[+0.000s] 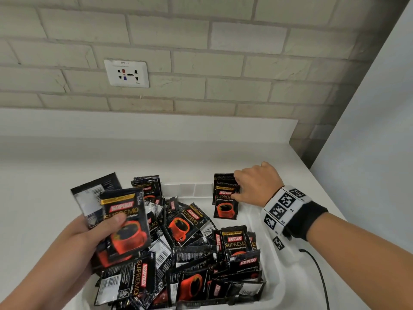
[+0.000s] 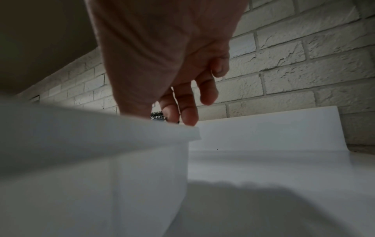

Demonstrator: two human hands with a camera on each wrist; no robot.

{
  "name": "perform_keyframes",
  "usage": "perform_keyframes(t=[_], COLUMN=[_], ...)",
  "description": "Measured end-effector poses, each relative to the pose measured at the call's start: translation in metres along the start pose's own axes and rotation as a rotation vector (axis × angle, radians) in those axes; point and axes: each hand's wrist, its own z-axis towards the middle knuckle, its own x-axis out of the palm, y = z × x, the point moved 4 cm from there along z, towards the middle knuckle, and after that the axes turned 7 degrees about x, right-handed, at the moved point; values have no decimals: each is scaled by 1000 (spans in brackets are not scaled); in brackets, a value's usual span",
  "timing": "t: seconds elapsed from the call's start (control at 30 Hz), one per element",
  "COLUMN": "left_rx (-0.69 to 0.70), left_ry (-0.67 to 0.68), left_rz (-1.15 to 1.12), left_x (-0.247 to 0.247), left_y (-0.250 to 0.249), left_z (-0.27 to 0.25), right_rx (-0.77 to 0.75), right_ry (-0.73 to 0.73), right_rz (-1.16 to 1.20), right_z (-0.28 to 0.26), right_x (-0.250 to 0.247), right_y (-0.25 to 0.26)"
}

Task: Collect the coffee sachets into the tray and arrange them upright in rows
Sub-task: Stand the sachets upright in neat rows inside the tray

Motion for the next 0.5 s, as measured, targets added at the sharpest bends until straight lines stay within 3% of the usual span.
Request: perform_keyframes(t=[0.17, 0.3, 0.37, 0.5], left_rx=[-71, -50, -35, -32], left_ry=[92, 110, 121, 110], left_rz=[-1, -3, -1, 0], left_x=[31, 57, 67, 83], left_y=[-2, -1, -1, 1], left_z=[12, 22, 26, 29], right_rx=[61, 136, 180, 98], right_ry=[-8, -82, -69, 250], right_rz=[22, 142, 440, 1187], right_z=[0, -11, -22, -50], right_x=[-3, -33, -51, -71], right_y=[-3, -10, -9, 23])
